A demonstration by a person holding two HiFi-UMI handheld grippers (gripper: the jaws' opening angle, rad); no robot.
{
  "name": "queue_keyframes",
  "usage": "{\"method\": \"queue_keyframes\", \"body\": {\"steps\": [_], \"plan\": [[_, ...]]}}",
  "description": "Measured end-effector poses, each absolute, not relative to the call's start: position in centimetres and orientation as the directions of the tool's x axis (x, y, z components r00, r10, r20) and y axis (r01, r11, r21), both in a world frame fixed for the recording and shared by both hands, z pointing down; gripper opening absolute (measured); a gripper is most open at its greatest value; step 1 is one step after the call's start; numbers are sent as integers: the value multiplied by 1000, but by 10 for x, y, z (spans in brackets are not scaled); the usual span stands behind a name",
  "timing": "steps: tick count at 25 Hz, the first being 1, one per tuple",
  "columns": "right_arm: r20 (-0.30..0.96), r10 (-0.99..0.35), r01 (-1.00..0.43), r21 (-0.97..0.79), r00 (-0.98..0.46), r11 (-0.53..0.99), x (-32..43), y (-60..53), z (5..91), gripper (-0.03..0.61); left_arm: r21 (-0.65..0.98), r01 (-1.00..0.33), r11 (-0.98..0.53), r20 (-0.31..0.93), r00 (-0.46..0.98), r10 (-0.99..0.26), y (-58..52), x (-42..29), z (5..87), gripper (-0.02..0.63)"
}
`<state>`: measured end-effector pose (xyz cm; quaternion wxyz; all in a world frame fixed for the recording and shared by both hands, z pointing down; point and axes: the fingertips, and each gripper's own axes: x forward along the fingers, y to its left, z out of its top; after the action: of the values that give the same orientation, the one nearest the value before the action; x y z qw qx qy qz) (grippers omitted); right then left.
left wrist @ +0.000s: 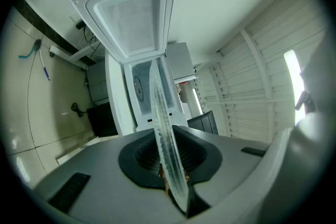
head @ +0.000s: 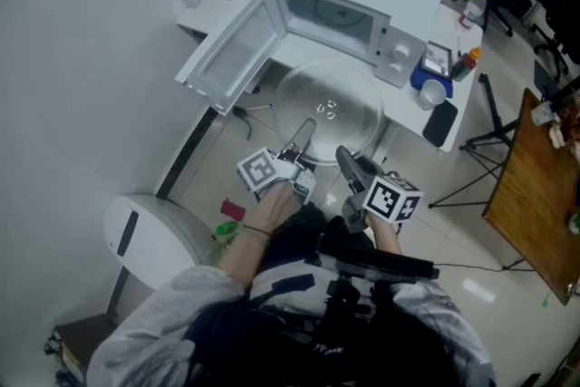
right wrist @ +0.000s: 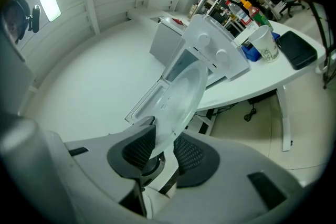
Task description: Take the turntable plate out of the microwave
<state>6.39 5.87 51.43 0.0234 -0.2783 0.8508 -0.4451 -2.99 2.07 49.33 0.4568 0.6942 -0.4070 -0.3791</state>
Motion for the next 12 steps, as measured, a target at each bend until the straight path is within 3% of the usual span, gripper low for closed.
{"method": "queue_keyframes", "body": {"steps": [12], "plan": [[195, -512, -453, -772, -837, 446, 50, 64, 507, 118, 947, -204, -249, -151, 399, -904, 23, -43, 482, 26]]}}
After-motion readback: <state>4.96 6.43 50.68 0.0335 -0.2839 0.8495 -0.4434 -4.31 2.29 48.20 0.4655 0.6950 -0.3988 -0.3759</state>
